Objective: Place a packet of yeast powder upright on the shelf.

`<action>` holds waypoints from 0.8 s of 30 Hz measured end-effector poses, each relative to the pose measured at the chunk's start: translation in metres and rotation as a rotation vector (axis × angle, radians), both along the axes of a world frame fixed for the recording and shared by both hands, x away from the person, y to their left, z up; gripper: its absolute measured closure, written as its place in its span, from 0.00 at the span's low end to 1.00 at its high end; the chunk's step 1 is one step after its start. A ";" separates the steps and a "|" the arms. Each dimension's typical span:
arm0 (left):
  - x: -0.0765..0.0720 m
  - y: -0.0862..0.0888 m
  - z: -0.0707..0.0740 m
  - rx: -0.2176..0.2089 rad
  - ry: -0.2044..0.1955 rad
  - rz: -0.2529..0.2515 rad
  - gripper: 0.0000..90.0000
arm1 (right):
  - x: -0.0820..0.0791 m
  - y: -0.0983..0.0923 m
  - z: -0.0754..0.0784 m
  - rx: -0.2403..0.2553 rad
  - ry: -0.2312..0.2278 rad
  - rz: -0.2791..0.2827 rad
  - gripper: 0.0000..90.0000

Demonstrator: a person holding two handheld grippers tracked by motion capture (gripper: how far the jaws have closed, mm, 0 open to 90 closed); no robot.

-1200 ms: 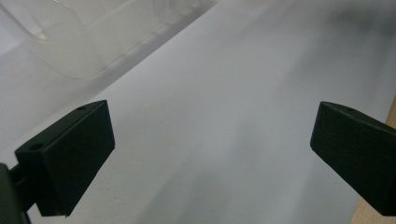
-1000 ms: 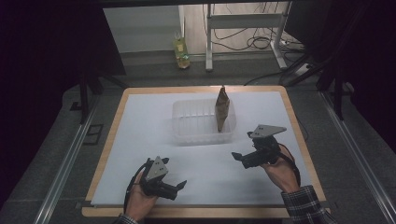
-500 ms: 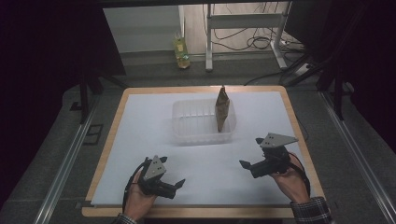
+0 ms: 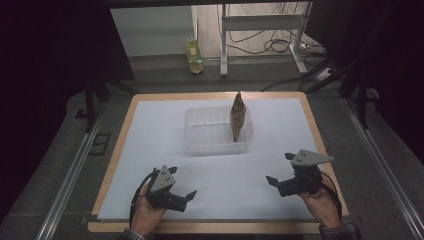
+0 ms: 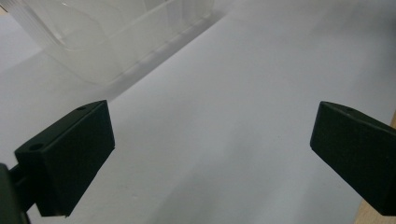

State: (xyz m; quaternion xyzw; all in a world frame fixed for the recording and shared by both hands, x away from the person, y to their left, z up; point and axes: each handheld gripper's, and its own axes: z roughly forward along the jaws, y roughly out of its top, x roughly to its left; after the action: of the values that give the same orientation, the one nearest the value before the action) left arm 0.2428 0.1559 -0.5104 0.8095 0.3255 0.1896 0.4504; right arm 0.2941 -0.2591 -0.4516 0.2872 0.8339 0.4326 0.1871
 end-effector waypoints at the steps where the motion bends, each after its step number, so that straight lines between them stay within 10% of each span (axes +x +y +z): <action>1: 0.000 0.001 0.000 -0.001 -0.002 0.003 0.00 | -0.001 -0.002 0.000 0.005 0.002 -0.002 0.00; 24: 0.001 0.007 -0.005 0.043 -0.012 0.021 0.00 | -0.029 -0.029 -0.031 -0.047 0.074 -0.023 0.00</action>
State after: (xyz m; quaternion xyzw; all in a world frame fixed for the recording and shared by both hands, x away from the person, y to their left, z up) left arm 0.2433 0.1624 -0.5151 0.8144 0.3271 0.2063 0.4327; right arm 0.2656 -0.2881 -0.4826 0.3080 0.8468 0.3998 0.1680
